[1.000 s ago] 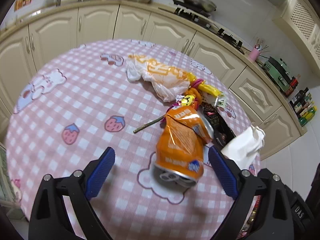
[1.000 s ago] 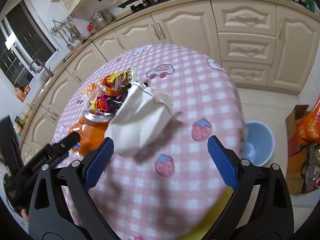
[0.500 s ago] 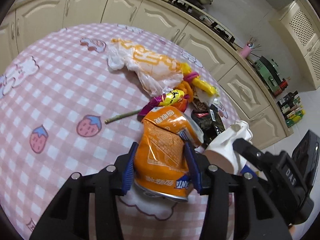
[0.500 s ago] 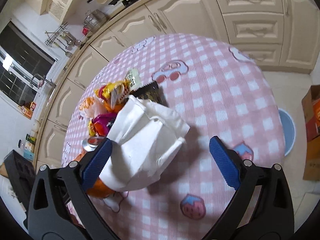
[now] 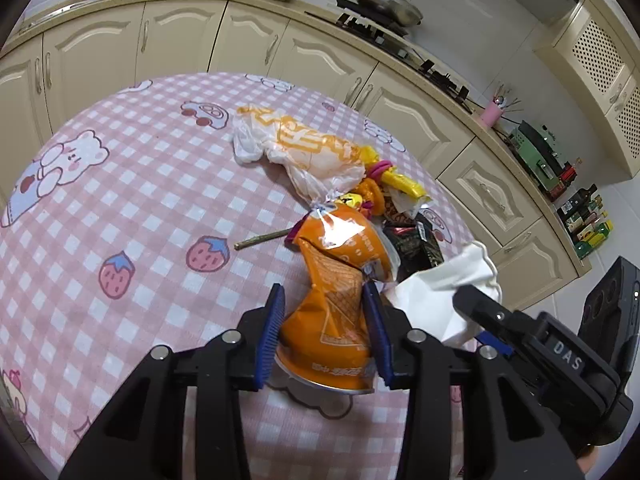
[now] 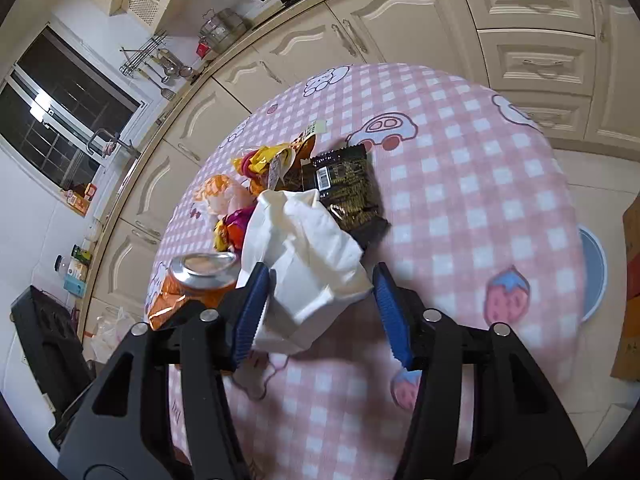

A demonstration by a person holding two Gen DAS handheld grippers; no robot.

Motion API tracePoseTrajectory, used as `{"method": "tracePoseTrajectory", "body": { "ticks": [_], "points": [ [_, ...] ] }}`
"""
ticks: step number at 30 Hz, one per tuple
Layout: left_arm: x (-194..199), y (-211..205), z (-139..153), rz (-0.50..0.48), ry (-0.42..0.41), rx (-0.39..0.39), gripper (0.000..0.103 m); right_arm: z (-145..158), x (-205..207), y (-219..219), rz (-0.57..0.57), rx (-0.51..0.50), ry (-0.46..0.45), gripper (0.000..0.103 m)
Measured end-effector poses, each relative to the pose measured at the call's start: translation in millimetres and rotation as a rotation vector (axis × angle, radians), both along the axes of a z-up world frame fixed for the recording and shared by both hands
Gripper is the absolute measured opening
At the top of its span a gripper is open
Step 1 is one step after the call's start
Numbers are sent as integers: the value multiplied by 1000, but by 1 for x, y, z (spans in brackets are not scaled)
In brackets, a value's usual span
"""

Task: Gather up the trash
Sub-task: 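Grasp the orange can with the left tool while the right tool grasps the white tissue, then drop the orange can and white tissue into the blue bin with both tools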

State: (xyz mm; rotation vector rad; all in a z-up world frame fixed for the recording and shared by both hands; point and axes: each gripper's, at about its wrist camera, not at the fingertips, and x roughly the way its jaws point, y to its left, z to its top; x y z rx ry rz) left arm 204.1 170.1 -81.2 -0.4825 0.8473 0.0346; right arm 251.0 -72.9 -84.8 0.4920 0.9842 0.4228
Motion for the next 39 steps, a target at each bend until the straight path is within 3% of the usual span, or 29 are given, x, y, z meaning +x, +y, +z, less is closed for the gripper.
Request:
{"method": "tracePoseTrajectory", "body": {
  "ticks": [11,20,39],
  "points": [
    [-20,-21,22,-11,-51,44,36,11,-30,-28,-38,10,-39,48],
    [-26,-64,39,-87,-96,77,36,26,-53,-86,-160,37,-89,48],
    [-10,-238,38,-393,-90,182,37,7,-101,-260,-483,27,-79,48]
  ]
}}
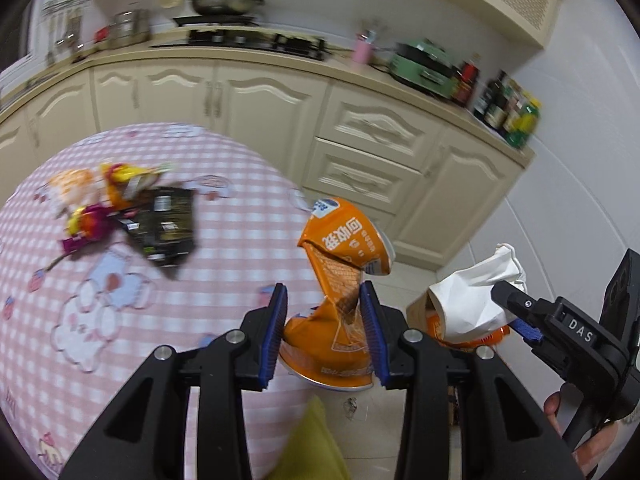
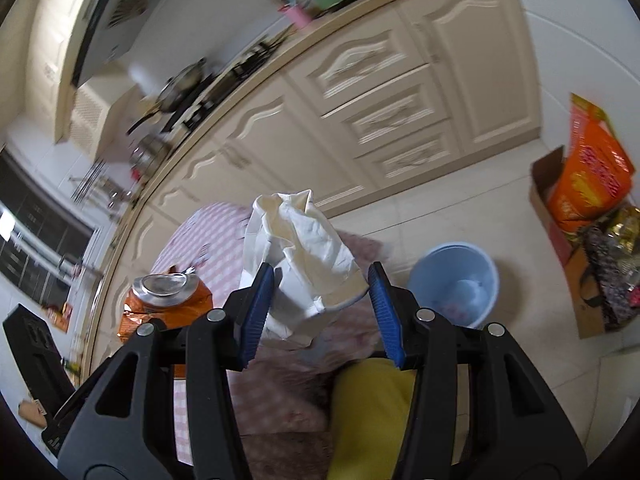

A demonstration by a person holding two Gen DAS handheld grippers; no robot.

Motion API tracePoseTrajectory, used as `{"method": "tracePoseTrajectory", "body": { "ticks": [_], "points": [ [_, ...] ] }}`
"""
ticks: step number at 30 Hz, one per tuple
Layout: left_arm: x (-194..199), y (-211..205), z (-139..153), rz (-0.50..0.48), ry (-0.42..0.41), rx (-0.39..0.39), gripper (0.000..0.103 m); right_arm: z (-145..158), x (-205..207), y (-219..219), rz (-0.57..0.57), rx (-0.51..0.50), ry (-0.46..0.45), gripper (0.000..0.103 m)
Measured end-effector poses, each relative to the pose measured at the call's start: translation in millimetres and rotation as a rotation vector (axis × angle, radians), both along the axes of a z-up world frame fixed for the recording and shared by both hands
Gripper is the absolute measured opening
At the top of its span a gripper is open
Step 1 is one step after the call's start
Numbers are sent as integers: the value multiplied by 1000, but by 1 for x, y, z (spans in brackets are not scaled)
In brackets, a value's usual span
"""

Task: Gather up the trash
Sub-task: 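Drop the orange can and white tissue into the blue bin with both tools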

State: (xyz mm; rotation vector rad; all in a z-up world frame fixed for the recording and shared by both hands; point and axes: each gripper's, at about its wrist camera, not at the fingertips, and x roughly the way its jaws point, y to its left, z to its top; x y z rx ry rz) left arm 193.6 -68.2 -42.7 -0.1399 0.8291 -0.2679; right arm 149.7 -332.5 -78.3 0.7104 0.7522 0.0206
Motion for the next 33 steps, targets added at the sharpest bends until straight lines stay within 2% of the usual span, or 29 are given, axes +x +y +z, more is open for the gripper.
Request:
{"method": "tracePoseTrajectory", "body": {
  "ticks": [9,18,26,28,33],
  "points": [
    [16,-85,-21,-151,53,51,37,-25,-18,-59,-121,-29,77,48],
    [41,-145,-68,-242,149,117,37,-60,-14,-94,-176,-45,175,48],
    [63,-171,-93,-246,162,185,39,-86,1,-97,-171,-39,243,48],
    [70,-173,-97,-226,164,213,56,-89,5,-96,-167,-37,252,48],
    [83,-158,-97,-183,172,195,56,-95,17,-88,-148,-38,266,48]
  ]
}}
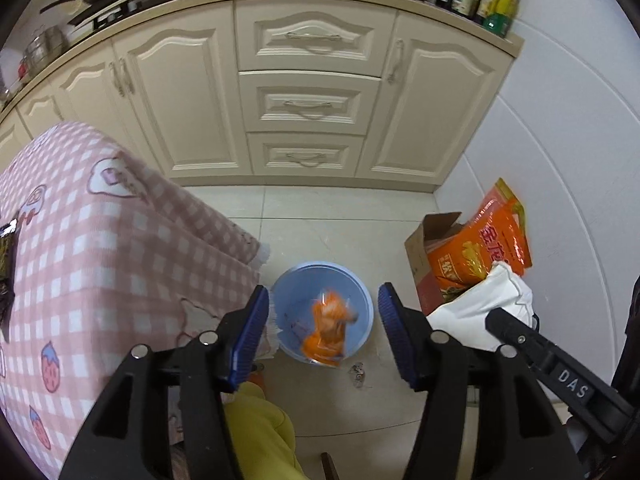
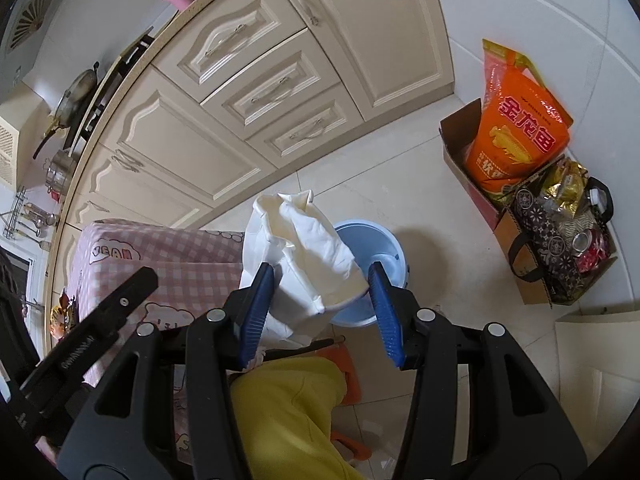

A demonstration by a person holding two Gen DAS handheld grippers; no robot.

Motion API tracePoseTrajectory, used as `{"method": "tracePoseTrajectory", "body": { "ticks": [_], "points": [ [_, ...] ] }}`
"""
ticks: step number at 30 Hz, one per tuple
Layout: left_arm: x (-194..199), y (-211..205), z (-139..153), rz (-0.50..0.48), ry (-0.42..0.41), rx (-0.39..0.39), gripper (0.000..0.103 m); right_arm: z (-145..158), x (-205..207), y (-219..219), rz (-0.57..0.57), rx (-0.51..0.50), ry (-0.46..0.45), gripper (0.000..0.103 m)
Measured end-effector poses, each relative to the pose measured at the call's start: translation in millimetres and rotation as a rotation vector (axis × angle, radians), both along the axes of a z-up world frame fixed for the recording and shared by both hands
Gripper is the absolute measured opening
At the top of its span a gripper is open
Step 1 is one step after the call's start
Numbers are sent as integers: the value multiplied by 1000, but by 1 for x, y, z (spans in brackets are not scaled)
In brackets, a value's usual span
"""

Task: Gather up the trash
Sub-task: 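Drop the orange can and white tissue into the blue bin with both tools, then return both tools to the remaining wrappers on the table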

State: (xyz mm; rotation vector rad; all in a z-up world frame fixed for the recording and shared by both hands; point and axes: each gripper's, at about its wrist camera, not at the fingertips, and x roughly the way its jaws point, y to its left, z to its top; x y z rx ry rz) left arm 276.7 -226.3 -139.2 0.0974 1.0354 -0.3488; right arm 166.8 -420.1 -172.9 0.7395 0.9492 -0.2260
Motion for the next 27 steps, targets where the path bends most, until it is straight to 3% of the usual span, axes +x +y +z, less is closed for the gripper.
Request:
{"method": "tracePoseTrajectory", "body": {
  "ticks": [9,10,11,12,27],
  "points": [
    [-2,42,24,95,-69,19,57,3,44,28,98,-37,2,54],
    [-2,47,26,105,-73,18,58,7,49,33,115,-54,-5,60],
    [-2,50,27,110,-74,17,58,10,51,36,119,-67,-3,77],
    [-2,53,28,115,-75,17,58,12,52,38,112,-77,1,82],
    [-23,70,35,101,-86,11,59,32,27,64,127,-84,-14,83]
  ]
}}
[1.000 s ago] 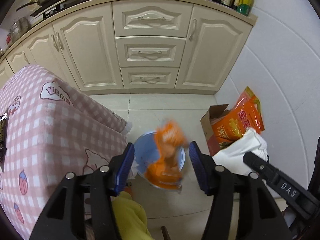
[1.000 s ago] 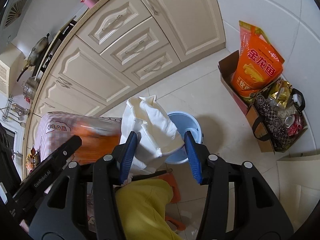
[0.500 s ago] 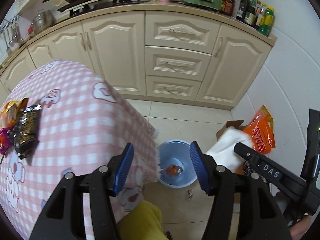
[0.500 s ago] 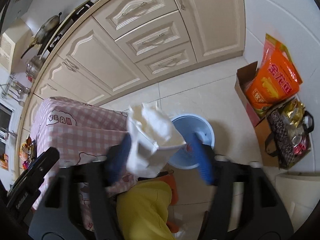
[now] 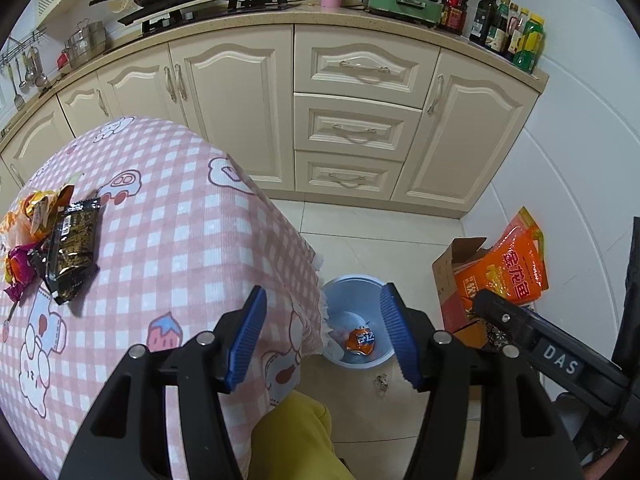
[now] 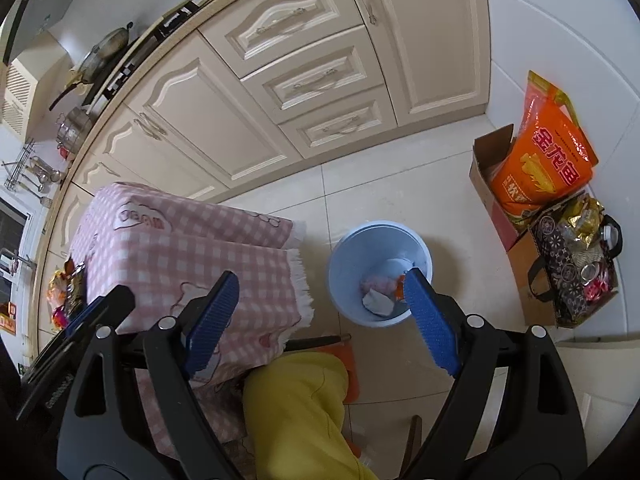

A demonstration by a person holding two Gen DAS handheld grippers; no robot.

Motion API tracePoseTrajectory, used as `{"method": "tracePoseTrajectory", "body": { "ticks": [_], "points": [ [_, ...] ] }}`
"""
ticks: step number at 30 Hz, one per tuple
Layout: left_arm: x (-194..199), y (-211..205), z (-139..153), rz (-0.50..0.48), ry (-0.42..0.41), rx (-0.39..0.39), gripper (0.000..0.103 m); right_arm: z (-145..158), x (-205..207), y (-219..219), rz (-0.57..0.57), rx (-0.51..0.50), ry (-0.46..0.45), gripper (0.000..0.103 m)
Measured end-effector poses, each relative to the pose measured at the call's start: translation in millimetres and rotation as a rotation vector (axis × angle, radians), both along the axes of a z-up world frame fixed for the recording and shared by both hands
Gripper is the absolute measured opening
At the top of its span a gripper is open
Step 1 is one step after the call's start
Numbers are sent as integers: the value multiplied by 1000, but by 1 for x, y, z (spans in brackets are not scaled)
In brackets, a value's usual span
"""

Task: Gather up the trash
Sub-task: 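Return both tools to the remaining wrappers on the table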

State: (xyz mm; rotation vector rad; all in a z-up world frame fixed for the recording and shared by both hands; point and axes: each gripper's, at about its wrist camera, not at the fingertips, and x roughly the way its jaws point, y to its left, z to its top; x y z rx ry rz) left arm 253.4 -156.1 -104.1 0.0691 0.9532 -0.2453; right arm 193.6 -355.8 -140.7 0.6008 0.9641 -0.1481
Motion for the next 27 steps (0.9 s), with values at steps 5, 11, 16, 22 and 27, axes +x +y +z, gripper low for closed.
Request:
{"method": "tracePoseTrajectory", "body": {
  "ticks": [5,11,16,22,27],
  "points": [
    [-10,7,9,-1,-16,-10,59,15,-11,11,5,-29,-16,83],
    [-24,20,20,4,-38,-20,59,28,-23,25,12,-46,-34,83],
    [-34,39,29,21,-58,-35,59,40,-27,45,44,-62,-50,83],
    [-42,71,38,74,-79,-41,61,51,-23,77,101,-72,-69,85],
    [-44,112,44,154,-94,-44,64,55,-11,115,180,-76,-69,85]
  ]
}}
